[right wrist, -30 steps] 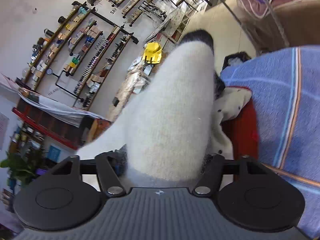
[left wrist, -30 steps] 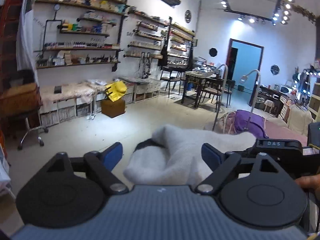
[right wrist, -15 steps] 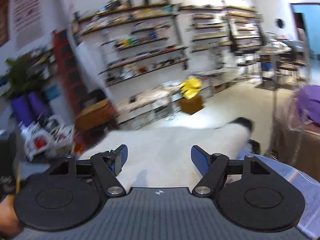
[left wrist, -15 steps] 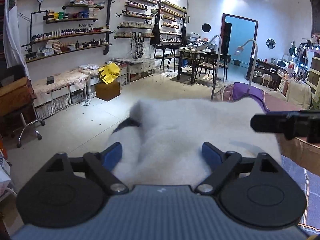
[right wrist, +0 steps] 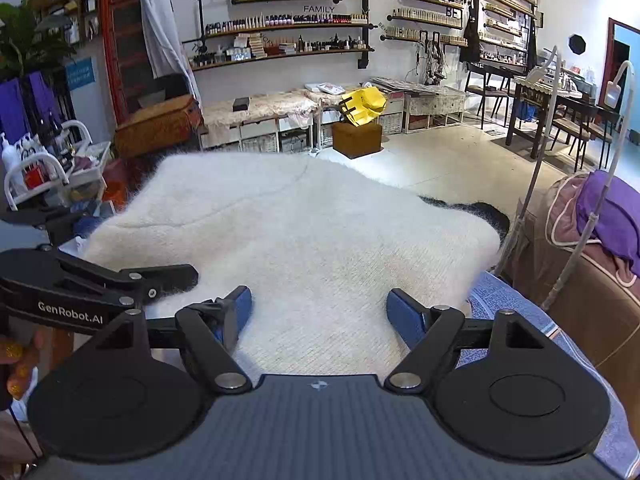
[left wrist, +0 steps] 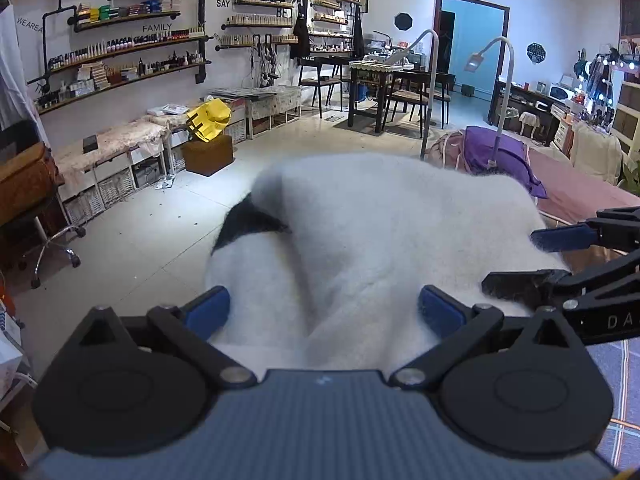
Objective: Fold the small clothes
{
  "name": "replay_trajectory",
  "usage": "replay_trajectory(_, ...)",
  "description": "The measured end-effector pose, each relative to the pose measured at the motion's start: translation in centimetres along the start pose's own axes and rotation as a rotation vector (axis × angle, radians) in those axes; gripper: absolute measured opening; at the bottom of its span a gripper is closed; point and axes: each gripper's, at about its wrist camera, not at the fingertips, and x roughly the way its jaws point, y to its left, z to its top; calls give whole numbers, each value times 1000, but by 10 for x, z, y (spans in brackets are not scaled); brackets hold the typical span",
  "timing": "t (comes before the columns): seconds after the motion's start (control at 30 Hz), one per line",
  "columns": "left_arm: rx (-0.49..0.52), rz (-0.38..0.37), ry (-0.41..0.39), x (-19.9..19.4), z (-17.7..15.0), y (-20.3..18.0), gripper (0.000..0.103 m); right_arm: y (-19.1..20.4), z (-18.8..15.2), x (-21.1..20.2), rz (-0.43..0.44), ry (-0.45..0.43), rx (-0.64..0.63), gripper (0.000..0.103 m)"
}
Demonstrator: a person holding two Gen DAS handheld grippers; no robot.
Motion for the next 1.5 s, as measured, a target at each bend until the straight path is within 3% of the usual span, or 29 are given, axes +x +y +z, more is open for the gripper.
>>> replay_trajectory(0.3, -19, -21, 17, -3, 8, 4, 103, 2, 3, -2, -14, 28, 52, 103)
replay_trajectory(0.4, -37, -40, 12, -26, 16, 14, 103, 4, 9, -17, -4, -26, 30, 103)
replay_trajectory(0.57, 5, -11, 34, -75, 28, 24, 103, 4, 26, -58, 28, -109, 57, 103)
replay_trajectory(0.63, 66, -23, 65, -88, 26, 21, 103, 6, 34, -72, 62, -74, 54, 103)
replay_trajectory(0.73, 167, -6, 120, -98, 18, 13, 103, 15, 38, -86, 36, -35, -13, 103)
replay_trajectory(0.9, 273, 30, 196, -100, 13, -3, 103, 26, 40, -86, 51, 105, -88, 103)
replay_trajectory(1.07, 449, 140, 217, -93, 2, -34, 103, 40, 37, -71, 38, 239, -246, 103)
replay_trajectory(1.23, 413, 107, 240, -86, 5, -37, 103, 59, 29, -66, 38, 330, -374, 103)
replay_trajectory(1.3, 424, 130, 234, -84, 4, -36, 103, 63, 28, -64, 26, 343, -413, 103)
replay_trajectory(1.5, 438, 125, 259, -77, 0, -35, 103, 66, 28, -58, 15, 395, -451, 103)
